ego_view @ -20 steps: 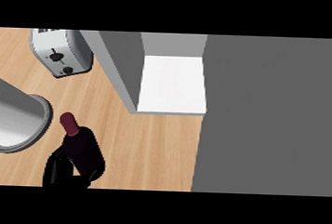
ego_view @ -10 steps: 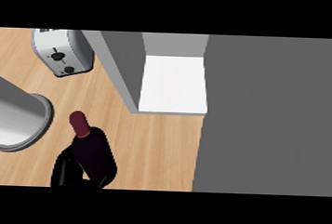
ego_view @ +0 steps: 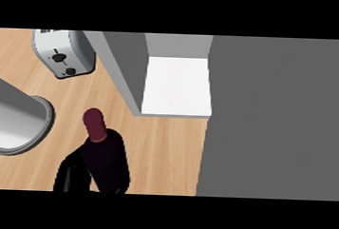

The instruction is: Pick up the wine, place it into the cabinet and close the cabinet

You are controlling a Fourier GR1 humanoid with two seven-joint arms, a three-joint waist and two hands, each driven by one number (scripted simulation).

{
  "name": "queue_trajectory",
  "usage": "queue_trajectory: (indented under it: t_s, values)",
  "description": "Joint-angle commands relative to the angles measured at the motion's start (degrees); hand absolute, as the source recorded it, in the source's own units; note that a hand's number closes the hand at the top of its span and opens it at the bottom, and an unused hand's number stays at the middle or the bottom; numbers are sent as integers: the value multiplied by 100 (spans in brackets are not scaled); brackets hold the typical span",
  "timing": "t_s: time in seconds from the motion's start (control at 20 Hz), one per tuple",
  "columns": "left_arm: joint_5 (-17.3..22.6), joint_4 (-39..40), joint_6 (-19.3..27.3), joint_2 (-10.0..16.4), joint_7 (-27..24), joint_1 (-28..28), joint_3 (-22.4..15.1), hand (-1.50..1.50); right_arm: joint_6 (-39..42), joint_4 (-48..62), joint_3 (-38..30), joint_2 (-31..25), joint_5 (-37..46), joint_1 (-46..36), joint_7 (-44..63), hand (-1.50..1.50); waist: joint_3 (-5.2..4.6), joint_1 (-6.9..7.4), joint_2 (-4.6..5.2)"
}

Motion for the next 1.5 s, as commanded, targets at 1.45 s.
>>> queue_trajectory:
  t_s: [1.45]
  values:
    - [69,1978,3033,-73,1004,-3567,-1274,150,323,-103,-1161,-314,-778,-125,24,-150,-4,-63,23]
